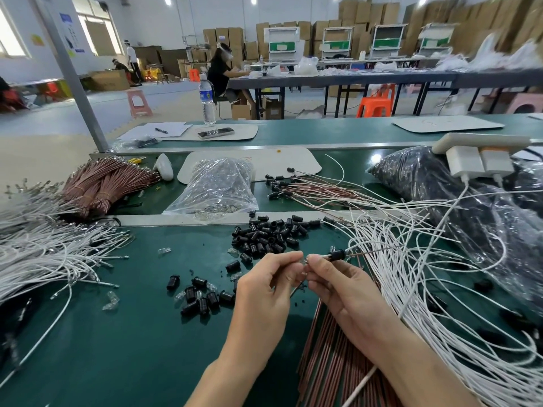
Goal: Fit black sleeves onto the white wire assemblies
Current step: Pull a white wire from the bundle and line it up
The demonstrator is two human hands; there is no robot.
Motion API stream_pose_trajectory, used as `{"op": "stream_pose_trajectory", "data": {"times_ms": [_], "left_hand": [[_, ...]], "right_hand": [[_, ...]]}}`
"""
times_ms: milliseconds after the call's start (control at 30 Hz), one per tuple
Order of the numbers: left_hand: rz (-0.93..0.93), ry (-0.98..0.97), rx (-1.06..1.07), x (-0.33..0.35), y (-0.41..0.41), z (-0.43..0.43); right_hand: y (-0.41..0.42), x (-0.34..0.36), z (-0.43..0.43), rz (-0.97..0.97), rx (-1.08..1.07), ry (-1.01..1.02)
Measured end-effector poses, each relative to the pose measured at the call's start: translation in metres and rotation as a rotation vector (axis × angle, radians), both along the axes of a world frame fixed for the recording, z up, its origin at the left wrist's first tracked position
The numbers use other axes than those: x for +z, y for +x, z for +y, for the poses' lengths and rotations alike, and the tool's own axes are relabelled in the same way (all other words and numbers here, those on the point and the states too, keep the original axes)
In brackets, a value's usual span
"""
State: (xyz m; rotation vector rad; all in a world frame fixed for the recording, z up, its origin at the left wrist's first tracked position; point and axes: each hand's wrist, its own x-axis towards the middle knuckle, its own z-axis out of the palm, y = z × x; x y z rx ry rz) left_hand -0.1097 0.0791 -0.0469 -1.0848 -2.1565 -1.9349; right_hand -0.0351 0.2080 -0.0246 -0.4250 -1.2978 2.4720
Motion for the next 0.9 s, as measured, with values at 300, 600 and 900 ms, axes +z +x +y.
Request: {"op": "stream_pose_trajectory", "data": {"times_ms": [300, 600, 900], "left_hand": [[-0.010, 0.038, -0.022, 0.002, 0.001, -0.002], [0.100, -0.024, -0.022, 0.006, -0.001, -0.003], [0.318, -0.104, 0.029, 0.011, -0.003, -0.006]], "right_hand": [[-0.001, -0.001, -0.002, -0.008, 0.017, 0.013], [-0.002, 0.000, -0.002, -0.022, 0.067, -0.004], [0.000, -0.001, 0.001, -0.017, 0.111, -0.014]]}}
